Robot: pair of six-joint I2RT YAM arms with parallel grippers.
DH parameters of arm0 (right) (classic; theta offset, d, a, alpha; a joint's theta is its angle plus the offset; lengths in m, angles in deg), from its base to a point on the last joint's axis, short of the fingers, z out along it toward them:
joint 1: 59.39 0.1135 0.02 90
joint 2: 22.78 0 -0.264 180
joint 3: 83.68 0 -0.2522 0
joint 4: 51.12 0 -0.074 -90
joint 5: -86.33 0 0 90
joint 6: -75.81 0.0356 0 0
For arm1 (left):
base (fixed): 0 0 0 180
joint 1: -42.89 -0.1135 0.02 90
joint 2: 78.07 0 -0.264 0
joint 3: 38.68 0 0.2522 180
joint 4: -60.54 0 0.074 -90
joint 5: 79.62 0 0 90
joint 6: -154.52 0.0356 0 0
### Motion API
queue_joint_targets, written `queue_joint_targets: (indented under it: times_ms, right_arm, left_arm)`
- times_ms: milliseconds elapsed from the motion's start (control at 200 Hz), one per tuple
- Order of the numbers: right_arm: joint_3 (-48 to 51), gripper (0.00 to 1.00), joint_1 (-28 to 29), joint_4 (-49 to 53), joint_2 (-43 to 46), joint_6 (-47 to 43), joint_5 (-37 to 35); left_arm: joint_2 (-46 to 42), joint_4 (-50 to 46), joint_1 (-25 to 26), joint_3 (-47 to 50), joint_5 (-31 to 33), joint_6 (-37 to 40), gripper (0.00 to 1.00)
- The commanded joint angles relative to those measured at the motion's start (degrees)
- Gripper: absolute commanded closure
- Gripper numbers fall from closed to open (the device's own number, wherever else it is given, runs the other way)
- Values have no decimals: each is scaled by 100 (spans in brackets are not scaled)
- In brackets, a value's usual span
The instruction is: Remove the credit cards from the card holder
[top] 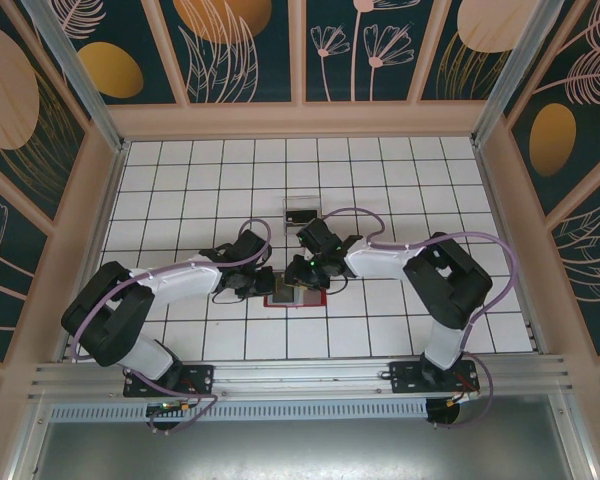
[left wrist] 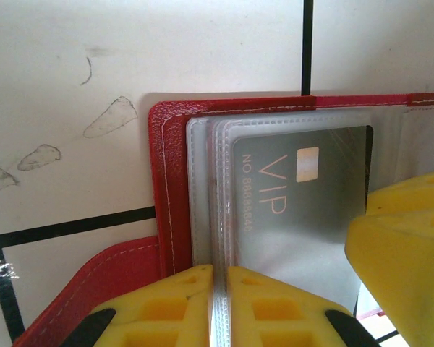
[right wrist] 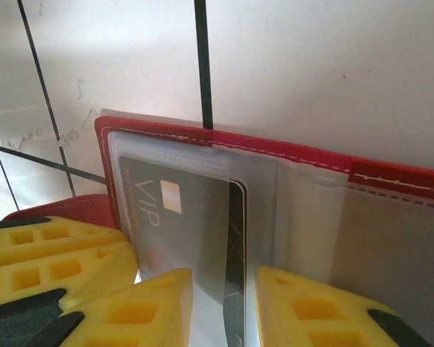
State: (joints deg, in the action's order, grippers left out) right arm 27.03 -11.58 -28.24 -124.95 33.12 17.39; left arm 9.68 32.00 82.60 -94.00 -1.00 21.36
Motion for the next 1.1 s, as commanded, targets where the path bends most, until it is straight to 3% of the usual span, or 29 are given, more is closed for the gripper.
queue_joint_targets:
  times_ms: [0, 290, 1096]
  right_arm:
    - [-167, 70, 66, -77, -80, 51, 51]
    - [-492, 71, 146, 696, 18, -99, -678]
    - [-479, 73, 228, 433, -215, -99, -366]
  left_arm:
    - [99, -25, 25, 52, 65, 31, 85]
    - [94, -42, 27, 52, 79, 43, 85]
    - [85, -51, 23, 43, 101, 53, 86]
